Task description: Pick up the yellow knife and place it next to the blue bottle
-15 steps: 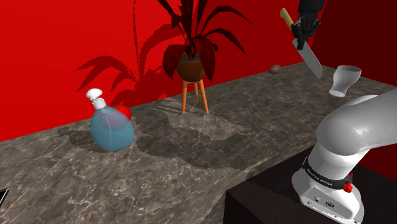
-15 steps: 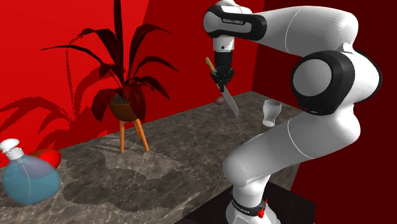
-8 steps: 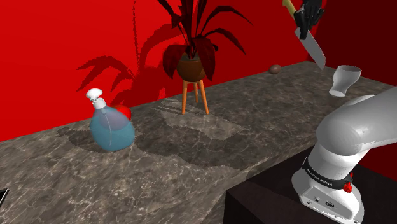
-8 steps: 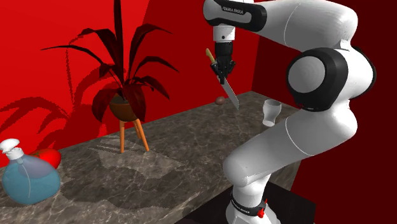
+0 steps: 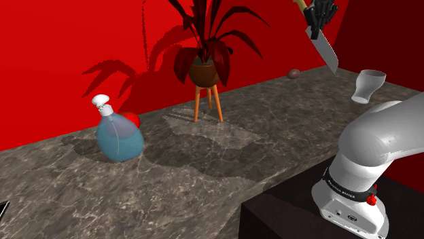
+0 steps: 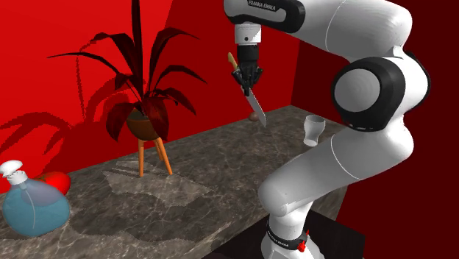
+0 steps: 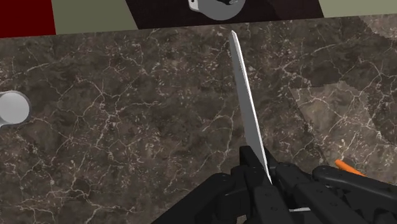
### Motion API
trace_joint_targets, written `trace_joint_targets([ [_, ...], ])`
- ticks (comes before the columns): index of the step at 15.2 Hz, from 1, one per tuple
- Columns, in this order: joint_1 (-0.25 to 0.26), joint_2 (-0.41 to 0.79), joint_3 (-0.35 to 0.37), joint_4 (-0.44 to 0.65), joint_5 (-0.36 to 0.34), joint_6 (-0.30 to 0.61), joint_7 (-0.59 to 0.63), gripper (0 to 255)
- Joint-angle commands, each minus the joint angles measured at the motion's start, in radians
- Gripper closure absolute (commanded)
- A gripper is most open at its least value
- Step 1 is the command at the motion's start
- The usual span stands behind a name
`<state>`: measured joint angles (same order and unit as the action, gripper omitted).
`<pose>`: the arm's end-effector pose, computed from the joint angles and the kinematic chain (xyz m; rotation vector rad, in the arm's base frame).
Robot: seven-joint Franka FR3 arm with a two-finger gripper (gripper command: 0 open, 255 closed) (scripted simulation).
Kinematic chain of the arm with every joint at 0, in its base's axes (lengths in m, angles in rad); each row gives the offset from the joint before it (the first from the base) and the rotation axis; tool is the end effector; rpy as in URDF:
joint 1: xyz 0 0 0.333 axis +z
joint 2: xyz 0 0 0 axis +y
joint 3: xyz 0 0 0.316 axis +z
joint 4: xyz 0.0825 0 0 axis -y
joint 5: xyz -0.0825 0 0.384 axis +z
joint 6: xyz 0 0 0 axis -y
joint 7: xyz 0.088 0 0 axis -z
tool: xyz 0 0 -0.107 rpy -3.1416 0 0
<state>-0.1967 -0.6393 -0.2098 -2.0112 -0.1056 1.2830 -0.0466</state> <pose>0.2783 -0.1665 0.6712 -3.0521 0.5208 0.1458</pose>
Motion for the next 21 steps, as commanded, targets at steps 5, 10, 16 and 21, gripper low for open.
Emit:
trace_joint_targets([
  [5, 0.033, -0.002, 0.128, -0.017, 0.093, 0.009, 0.156, 255],
  [10, 0.062, 0.029, 0.229, 0.000, 0.165, 0.026, 0.279, 255],
  [16, 0.095, 0.099, 0.347, 0.055, 0.239, 0.054, 0.425, 255],
  [21, 0.120, 0.186, 0.445, 0.131, 0.280, 0.080, 0.548, 255],
])
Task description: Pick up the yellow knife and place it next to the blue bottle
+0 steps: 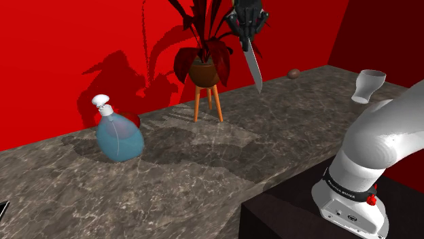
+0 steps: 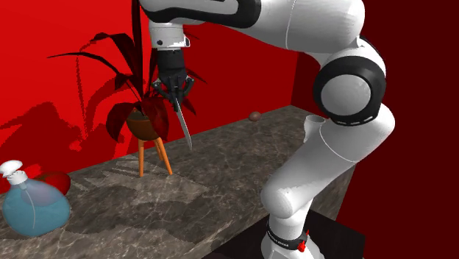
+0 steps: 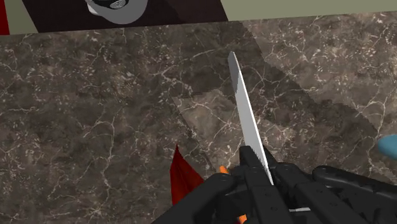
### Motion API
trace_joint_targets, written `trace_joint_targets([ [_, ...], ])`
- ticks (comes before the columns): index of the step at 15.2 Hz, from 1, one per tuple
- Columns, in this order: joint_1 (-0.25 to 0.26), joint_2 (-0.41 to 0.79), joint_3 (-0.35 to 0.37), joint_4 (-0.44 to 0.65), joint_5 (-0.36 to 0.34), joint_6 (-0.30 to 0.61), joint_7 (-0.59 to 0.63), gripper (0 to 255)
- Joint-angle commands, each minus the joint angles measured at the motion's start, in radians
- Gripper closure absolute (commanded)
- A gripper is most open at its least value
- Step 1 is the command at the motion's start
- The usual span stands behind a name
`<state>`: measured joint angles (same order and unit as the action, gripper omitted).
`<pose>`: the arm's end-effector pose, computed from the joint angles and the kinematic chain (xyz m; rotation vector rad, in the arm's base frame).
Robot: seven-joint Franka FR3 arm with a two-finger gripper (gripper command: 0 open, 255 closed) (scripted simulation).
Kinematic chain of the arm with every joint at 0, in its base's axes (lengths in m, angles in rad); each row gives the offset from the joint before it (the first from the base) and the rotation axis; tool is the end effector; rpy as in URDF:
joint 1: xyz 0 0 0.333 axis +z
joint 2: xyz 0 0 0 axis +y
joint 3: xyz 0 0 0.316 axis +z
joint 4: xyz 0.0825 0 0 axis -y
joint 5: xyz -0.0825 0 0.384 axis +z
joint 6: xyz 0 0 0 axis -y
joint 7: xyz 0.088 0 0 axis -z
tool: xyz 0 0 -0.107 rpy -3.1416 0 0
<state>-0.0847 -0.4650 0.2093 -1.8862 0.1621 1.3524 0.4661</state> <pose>0.3753 0.0909 0.6734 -3.0526 0.5206 0.1458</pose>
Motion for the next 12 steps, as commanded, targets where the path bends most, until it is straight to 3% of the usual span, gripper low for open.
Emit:
trace_joint_targets([
  [1, 0.013, 0.033, 0.046, 0.025, 0.018, 0.016, 0.060, 255],
  [7, 0.042, 0.180, 0.165, 0.163, 0.025, 0.043, 0.215, 255],
  [12, 0.077, 0.339, 0.264, 0.319, -0.013, 0.053, 0.356, 255],
])
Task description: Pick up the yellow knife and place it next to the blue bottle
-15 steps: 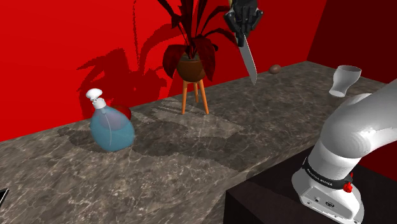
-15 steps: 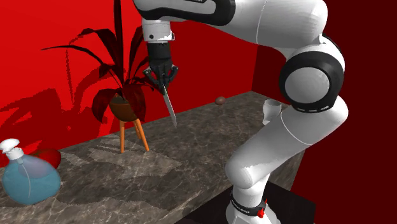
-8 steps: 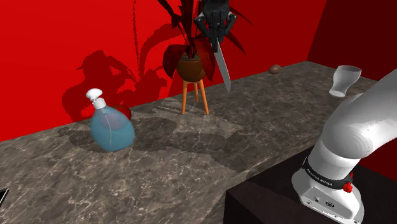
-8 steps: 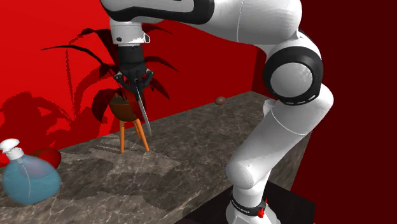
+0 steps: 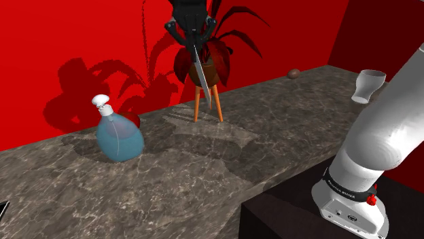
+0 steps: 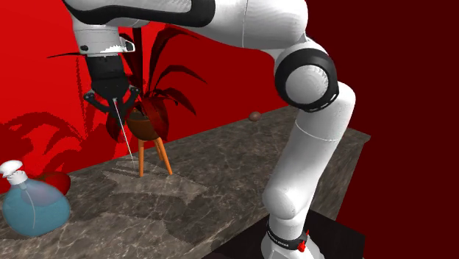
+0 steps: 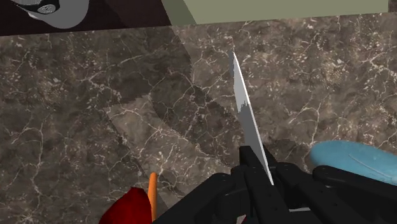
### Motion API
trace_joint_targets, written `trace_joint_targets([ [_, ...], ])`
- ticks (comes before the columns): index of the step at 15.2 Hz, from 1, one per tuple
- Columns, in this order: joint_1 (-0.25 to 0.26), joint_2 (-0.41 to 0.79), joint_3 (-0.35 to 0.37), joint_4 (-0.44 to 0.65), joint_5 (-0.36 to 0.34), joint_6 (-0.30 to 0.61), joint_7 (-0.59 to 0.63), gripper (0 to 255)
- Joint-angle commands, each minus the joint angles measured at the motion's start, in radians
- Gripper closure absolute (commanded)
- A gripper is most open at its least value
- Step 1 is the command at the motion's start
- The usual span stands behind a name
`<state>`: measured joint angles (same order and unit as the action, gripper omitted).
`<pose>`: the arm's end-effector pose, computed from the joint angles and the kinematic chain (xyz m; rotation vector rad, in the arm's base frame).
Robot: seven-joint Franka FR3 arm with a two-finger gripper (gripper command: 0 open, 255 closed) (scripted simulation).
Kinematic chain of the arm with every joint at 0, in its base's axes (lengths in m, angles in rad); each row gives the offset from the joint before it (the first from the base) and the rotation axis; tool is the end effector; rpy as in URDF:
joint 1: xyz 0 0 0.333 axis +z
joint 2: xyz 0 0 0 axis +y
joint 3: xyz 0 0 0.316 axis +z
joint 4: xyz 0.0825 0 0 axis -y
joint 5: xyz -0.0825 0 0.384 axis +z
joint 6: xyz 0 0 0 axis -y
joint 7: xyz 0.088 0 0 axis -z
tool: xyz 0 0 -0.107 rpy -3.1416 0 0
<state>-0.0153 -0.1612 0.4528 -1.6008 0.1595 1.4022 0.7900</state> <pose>0.4268 0.2443 0.6715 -3.0535 0.5193 0.1465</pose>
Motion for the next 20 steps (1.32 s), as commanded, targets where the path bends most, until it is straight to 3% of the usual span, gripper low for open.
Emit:
trace_joint_targets([
  [1, 0.018, 0.072, 0.040, 0.071, -0.024, 0.002, 0.062, 255],
  [5, 0.079, 0.239, 0.110, 0.244, -0.103, -0.015, 0.185, 255],
  [8, 0.160, 0.392, 0.149, 0.419, -0.190, -0.053, 0.278, 255],
  [20, 0.119, 0.304, 0.133, 0.145, -0.139, 0.142, 0.236, 255],
])
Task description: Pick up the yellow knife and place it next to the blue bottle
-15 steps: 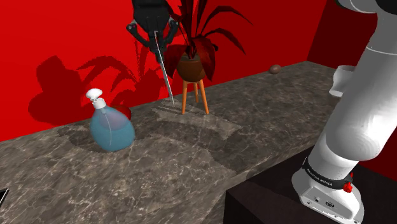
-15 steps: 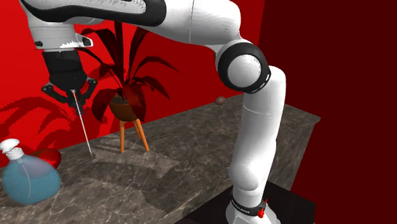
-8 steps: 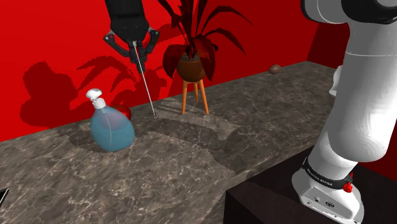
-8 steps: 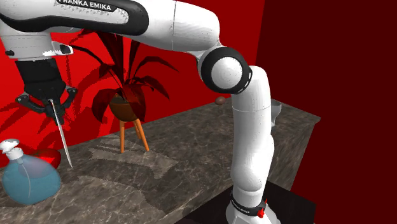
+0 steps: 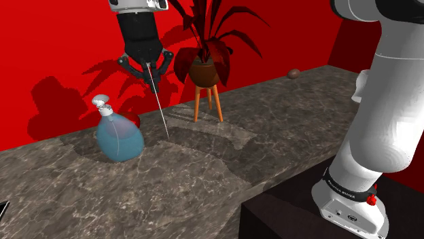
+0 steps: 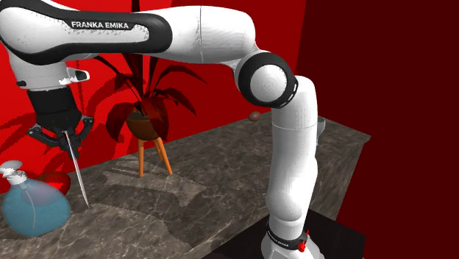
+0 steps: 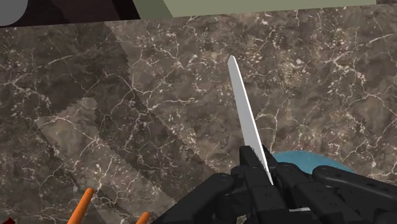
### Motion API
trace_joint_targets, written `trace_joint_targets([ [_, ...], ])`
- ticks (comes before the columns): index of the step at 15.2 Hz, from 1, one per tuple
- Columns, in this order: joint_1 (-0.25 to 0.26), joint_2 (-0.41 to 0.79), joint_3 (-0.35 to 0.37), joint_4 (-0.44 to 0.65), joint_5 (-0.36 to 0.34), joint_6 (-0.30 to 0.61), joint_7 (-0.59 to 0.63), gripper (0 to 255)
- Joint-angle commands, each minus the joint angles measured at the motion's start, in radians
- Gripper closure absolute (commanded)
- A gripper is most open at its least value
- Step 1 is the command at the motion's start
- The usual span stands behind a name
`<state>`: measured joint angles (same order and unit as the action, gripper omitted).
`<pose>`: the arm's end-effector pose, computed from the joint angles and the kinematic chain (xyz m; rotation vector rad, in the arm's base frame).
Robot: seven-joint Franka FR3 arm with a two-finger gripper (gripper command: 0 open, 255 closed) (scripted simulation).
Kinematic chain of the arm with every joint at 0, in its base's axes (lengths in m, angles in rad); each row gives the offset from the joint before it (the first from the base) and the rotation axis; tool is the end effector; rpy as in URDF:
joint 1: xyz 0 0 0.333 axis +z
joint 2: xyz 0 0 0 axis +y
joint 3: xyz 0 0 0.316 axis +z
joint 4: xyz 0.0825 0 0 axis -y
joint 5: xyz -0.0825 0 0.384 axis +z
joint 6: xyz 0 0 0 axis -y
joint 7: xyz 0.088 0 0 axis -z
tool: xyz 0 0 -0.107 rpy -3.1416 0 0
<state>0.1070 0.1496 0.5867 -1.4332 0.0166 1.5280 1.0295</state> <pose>0.4683 0.3577 0.6133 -3.0517 0.5227 0.1468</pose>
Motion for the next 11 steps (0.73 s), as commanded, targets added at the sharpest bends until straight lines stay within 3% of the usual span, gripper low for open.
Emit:
trace_joint_targets([
  [1, -0.005, -0.011, -0.002, -0.041, 0.006, 0.031, -0.006, 255],
  [11, -0.016, -0.037, -0.006, -0.205, 0.021, 0.172, -0.026, 255],
])
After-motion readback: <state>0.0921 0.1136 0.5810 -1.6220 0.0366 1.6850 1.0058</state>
